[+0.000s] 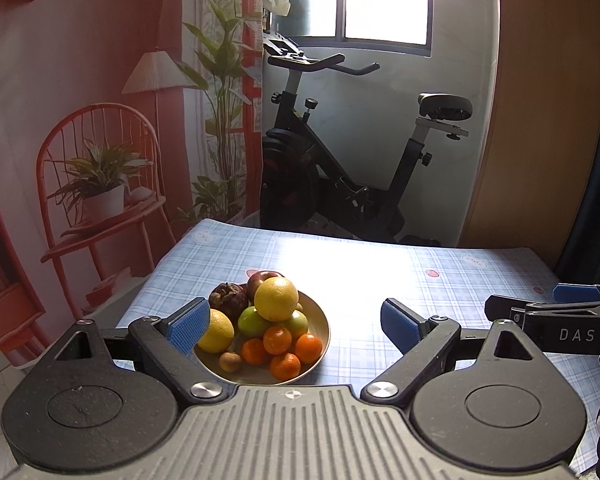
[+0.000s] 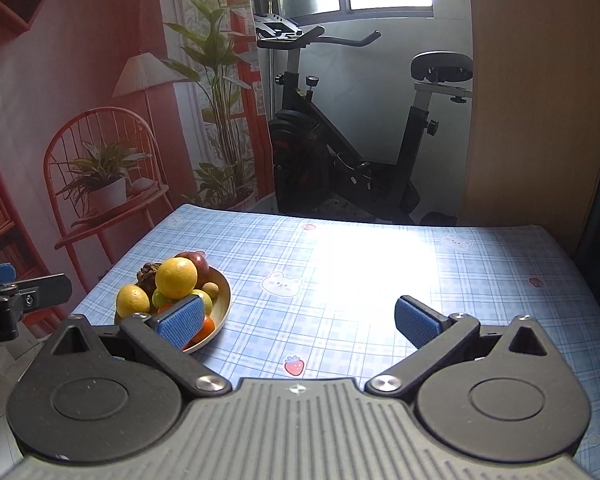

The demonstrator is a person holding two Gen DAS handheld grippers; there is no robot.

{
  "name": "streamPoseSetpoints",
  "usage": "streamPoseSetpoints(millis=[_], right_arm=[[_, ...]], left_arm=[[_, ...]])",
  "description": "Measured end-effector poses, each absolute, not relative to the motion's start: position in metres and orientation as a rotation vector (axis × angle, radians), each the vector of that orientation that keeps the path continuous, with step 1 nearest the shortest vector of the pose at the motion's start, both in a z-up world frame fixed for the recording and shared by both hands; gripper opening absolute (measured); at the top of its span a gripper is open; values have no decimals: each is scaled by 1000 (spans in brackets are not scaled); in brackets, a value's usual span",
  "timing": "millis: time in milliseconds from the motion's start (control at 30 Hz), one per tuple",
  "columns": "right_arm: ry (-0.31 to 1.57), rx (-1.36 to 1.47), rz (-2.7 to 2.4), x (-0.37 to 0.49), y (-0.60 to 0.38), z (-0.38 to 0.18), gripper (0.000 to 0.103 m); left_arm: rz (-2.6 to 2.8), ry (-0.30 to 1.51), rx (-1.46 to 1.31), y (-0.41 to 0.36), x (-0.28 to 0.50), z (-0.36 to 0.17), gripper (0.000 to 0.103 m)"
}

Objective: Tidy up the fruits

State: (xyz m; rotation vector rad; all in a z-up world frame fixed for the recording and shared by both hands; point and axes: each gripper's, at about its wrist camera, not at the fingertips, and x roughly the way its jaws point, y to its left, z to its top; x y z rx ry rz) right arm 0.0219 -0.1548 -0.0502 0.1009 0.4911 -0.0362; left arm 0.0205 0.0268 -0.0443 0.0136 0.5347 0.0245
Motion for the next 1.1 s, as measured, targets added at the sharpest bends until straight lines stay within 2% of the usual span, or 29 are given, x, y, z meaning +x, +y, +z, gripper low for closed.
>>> streamPoseSetpoints(millis=[1100], right_arm=[[499,77,-44,23,-149,-46,103]], left_arm=[[6,559,-19,32,24,-46,94]])
